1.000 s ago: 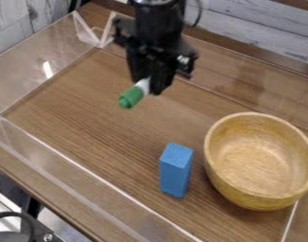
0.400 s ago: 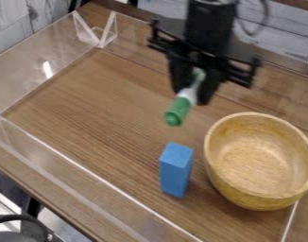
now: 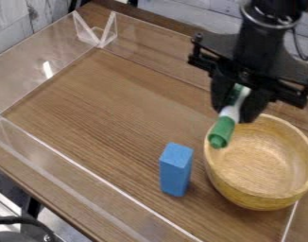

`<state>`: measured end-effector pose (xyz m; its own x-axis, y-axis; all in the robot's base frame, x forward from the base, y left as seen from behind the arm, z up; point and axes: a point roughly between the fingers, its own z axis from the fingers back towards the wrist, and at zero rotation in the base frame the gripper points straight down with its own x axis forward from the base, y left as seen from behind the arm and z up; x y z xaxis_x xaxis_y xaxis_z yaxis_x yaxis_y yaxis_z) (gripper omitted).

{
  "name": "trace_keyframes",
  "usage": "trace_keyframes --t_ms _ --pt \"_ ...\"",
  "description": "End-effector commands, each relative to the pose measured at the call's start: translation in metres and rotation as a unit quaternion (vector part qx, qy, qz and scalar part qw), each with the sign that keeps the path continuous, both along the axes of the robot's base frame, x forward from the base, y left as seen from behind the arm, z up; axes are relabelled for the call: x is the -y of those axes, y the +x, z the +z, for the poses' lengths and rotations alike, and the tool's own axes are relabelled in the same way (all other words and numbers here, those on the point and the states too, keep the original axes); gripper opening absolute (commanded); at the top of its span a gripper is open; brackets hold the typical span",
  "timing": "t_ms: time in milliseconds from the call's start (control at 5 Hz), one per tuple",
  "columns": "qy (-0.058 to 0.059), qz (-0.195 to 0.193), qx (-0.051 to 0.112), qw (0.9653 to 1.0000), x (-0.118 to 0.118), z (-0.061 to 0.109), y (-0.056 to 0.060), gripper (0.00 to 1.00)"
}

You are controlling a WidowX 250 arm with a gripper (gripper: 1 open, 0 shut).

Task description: Put the green marker in the brown bowl

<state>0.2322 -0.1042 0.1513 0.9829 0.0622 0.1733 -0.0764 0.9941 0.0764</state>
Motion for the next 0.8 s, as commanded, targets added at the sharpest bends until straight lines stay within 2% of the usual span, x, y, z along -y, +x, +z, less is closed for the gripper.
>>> trace_keyframes --t_ms 0,400,600 --pt "-0.010 0.005 0.035 0.9993 0.008 0.009 0.005 0.00" --pt "-0.011 0.012 0.054 0.9984 0.020 -0.008 0.002 0.00" --pt "-0.015 0.012 0.073 0.9972 0.021 -0.016 0.002 0.00"
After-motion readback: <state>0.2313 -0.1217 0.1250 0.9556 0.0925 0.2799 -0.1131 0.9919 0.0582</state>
